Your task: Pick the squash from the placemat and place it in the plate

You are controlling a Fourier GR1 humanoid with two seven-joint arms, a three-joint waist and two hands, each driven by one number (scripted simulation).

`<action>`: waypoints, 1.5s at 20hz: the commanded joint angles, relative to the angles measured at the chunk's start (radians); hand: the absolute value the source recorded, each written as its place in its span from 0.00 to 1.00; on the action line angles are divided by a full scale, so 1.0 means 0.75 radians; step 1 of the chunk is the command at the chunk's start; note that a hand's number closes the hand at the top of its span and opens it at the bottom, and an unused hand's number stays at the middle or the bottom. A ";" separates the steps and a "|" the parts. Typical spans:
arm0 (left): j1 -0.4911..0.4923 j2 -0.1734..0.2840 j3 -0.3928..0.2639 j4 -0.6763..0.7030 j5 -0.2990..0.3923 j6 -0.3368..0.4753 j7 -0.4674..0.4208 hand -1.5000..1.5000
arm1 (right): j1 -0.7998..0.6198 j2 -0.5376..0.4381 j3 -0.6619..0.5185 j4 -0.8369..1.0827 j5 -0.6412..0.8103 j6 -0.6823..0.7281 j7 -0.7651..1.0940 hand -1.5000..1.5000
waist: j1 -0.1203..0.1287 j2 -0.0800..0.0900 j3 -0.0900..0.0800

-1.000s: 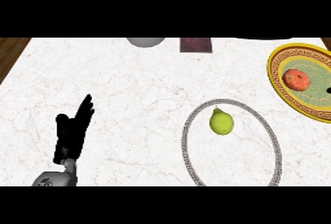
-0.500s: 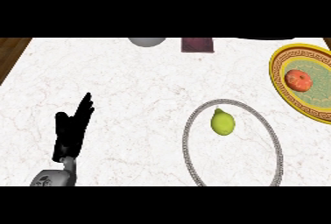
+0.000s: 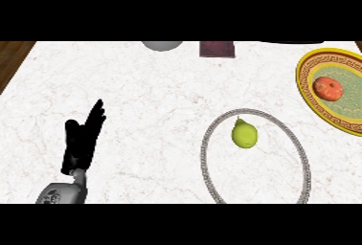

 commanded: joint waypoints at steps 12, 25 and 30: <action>0.053 -0.014 -0.015 -0.020 -0.019 -0.008 -0.014 0.50 | 0.106 0.014 0.045 0.004 0.026 -0.128 -0.103 0.00 | -0.002 0.000 0.000; 0.030 0.026 0.051 -0.013 0.030 -0.047 -0.022 0.50 | 0.177 -0.125 0.013 0.036 0.007 -0.131 -0.098 0.00 | 0.012 0.011 0.004; 0.070 -0.048 -0.030 -0.052 -0.033 0.010 -0.026 0.50 | 0.152 -0.149 -0.023 0.047 -0.027 -0.133 -0.068 0.00 | 0.019 0.008 0.005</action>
